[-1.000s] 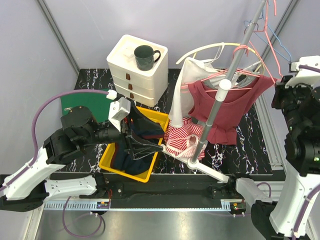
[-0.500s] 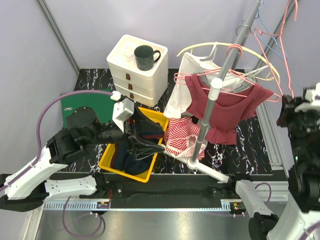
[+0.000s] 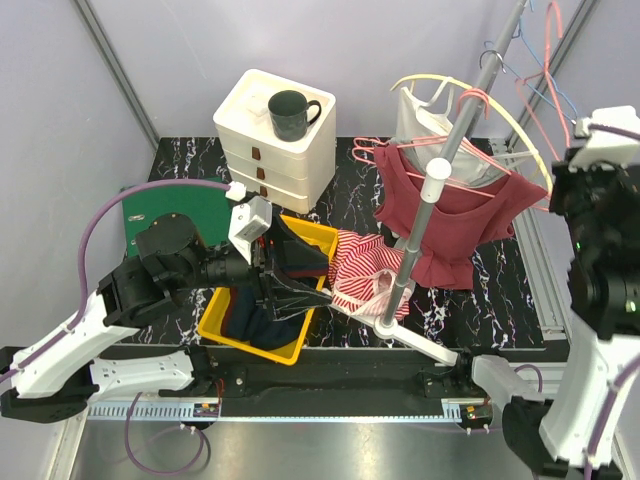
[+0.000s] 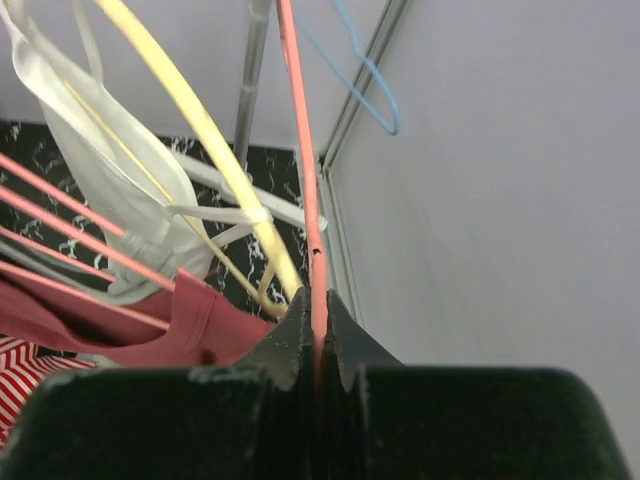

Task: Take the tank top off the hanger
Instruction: Place the hanger at the clothesline, then pick up the tank top from the center of the board.

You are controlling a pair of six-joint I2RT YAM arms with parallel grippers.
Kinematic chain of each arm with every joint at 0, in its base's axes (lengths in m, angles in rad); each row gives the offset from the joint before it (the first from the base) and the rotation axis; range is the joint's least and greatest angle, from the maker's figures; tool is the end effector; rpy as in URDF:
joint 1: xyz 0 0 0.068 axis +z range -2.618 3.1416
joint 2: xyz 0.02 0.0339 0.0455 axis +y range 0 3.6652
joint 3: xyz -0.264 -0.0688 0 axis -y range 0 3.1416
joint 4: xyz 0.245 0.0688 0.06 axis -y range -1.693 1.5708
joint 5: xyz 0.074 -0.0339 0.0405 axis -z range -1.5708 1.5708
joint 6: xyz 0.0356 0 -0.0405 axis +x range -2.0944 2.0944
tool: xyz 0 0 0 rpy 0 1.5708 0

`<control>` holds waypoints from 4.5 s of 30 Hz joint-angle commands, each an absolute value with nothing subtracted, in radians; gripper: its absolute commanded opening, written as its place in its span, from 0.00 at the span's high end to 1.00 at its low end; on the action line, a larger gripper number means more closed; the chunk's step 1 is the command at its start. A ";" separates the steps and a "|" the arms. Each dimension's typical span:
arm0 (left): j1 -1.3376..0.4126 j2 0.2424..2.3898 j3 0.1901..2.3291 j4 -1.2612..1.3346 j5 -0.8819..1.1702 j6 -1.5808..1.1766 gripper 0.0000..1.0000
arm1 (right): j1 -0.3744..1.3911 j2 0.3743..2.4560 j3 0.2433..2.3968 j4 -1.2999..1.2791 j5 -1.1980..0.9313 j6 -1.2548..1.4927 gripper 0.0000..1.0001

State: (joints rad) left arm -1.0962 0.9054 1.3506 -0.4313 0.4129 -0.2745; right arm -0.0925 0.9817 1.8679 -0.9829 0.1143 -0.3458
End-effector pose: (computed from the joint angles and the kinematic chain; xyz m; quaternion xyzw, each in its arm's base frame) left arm 0.0599 -0.1479 0.4823 0.4083 0.5718 -0.5525 0.4484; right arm 0.0899 -0.0124 0.5502 -0.0553 0.7382 -0.1872 0.6458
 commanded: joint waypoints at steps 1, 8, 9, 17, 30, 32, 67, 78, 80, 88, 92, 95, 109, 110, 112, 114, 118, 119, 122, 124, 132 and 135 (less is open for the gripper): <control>-1.098 0.905 1.356 -0.373 0.442 -0.287 0.25 | -0.095 1.026 1.878 -0.956 0.060 -0.371 1.00; -1.098 0.890 1.350 -0.387 0.439 -0.279 0.25 | -0.095 1.012 1.779 -0.923 -0.055 -0.311 1.00; -1.098 0.887 1.347 -0.388 0.437 -0.278 0.25 | -0.095 1.015 1.772 -0.920 -0.028 -0.298 1.00; -1.098 0.867 1.336 -0.411 0.422 -0.261 0.25 | -0.097 1.022 1.715 -0.896 0.046 -0.268 1.00; -1.098 0.865 1.341 -0.440 0.376 -0.225 0.25 | -0.097 1.167 1.789 -0.870 0.003 -0.354 1.00; -1.098 0.870 1.344 -0.443 0.370 -0.222 0.25 | -0.097 1.212 1.822 -0.858 -0.023 -0.357 1.00; -1.098 0.911 1.255 -0.451 0.203 -0.258 0.24 | -0.097 1.151 1.775 -0.756 0.175 -0.267 1.00; -1.098 0.960 1.120 -0.347 0.114 -0.258 0.24 | -0.097 1.092 1.715 -0.753 0.204 -0.261 0.75; -1.098 0.972 1.054 -0.298 0.083 -0.259 0.24 | -0.095 1.066 1.701 -0.756 0.216 -0.249 0.51; -1.098 1.097 0.969 -0.117 0.003 -0.279 0.10 | -0.097 1.031 1.778 -0.914 0.351 -0.101 0.04; -1.095 1.207 0.980 -0.051 -0.044 -0.240 0.10 | -0.097 1.017 1.887 -1.061 0.409 -0.023 0.00; -1.086 1.313 1.008 -0.032 -0.035 -0.207 0.11 | -0.097 0.953 1.907 -1.078 0.372 0.047 0.00; -1.009 1.718 0.965 0.189 0.040 -0.311 0.11 | -0.094 0.778 1.815 -0.996 0.002 0.092 0.00; -1.012 1.741 0.960 0.189 0.020 -0.319 0.13 | -0.094 0.773 1.815 -0.989 0.003 0.092 0.00; -1.012 1.756 0.948 0.187 0.003 -0.330 0.27 | -0.094 0.756 1.812 -0.983 0.003 0.091 0.00; -1.012 1.758 0.951 0.166 -0.047 -0.322 0.41 | -0.091 0.747 1.804 -0.977 0.003 0.087 0.00; -1.011 1.732 0.997 0.098 -0.069 -0.282 0.72 | -0.087 0.733 1.786 -0.971 0.003 0.086 0.00; -1.011 1.701 1.012 0.042 -0.083 -0.276 0.90 | -0.086 0.732 1.786 -0.968 0.003 0.083 0.00; -1.008 1.572 1.040 -0.009 -0.083 -0.258 1.00 | -0.071 0.723 1.786 -0.966 0.014 0.075 0.00; -0.986 1.491 1.051 -0.047 -0.055 -0.270 1.00 | -0.066 0.716 1.783 -0.966 0.029 0.069 0.00; -0.891 1.134 1.160 -0.288 0.091 -0.291 1.00 | -0.055 0.712 1.766 -0.951 0.025 0.066 0.00; -0.861 1.028 1.187 -0.399 0.063 -0.281 1.00 | -0.055 0.715 1.779 -0.948 0.021 0.066 0.00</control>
